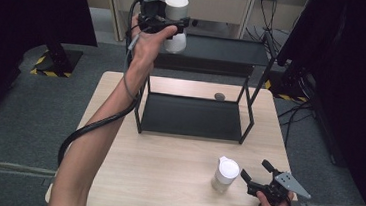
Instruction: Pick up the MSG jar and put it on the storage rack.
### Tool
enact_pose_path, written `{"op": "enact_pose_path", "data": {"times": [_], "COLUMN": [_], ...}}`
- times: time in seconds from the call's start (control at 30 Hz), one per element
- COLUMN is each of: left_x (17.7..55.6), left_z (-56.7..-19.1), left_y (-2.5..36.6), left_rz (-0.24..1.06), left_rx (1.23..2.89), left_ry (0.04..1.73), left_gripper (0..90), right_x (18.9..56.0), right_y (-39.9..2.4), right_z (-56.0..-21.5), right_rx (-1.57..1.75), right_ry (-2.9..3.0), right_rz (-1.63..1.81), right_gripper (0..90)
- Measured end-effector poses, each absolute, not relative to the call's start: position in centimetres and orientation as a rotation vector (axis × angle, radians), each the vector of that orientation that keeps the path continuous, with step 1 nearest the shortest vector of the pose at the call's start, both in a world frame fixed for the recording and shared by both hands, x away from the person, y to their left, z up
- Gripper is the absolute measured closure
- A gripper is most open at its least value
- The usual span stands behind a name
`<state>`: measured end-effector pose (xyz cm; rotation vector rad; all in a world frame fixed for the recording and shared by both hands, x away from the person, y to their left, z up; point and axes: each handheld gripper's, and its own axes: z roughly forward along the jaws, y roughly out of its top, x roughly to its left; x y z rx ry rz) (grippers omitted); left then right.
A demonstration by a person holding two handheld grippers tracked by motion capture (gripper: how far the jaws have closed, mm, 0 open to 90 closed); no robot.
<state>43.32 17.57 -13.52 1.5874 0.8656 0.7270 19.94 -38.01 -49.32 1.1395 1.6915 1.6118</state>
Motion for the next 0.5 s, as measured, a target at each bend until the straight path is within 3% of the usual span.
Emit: {"op": "enact_pose_path", "data": {"times": [0.5], "left_x": [45.4], "left_z": [-14.5], "left_y": [15.6], "left_rz": [0.759], "left_rx": [1.559], "left_ry": [0.945], "left_gripper": [35.0], "right_x": [20.1], "right_y": [-38.1], "right_z": [-49.3], "right_rx": [1.136], "right_ry": [1.701], "right_rz": [1.615], "right_gripper": [1.0]}}
